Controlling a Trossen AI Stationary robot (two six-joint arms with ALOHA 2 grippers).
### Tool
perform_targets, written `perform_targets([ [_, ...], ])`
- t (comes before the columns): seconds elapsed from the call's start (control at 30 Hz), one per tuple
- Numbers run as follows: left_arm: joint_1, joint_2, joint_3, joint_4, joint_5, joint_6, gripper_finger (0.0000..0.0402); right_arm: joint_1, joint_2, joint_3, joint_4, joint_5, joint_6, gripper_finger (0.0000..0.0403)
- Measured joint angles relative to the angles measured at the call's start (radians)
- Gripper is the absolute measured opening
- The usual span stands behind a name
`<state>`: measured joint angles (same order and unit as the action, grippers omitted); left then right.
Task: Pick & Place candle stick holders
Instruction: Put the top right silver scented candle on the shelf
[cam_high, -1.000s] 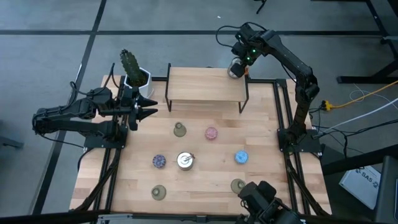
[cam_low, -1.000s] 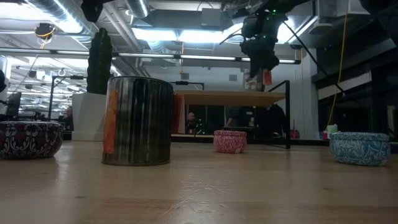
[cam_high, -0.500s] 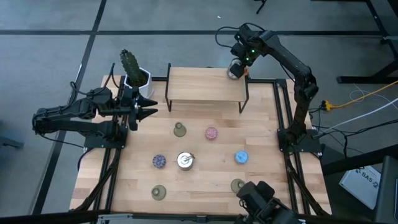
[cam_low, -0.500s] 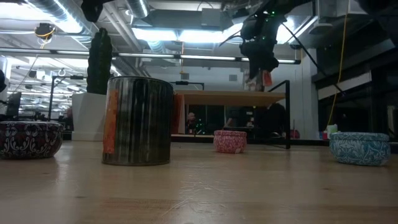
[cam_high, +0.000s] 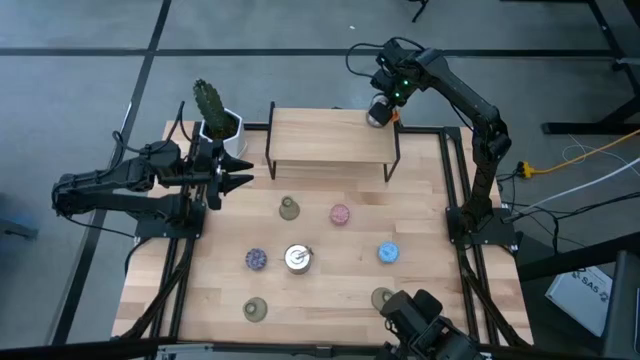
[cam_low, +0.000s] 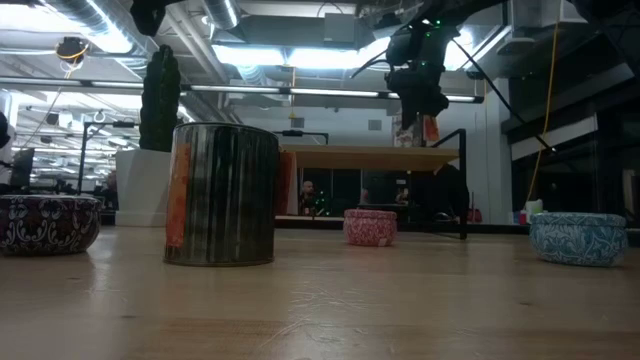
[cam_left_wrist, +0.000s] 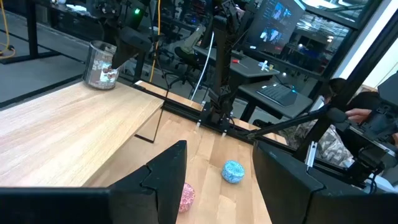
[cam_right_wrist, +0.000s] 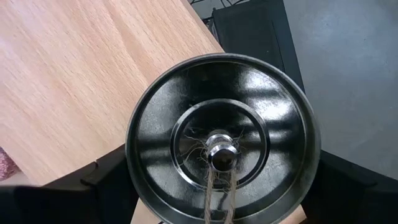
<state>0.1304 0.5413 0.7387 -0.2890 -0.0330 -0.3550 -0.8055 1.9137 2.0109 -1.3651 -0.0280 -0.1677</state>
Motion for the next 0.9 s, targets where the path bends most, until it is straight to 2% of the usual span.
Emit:
perform_targets([
  [0.9,0.0,0.0,0.0,0.0,0.0,-0.002,0.018,0.0,0.0,0.0,-0.045,-0.002,-0.008,0.0353],
])
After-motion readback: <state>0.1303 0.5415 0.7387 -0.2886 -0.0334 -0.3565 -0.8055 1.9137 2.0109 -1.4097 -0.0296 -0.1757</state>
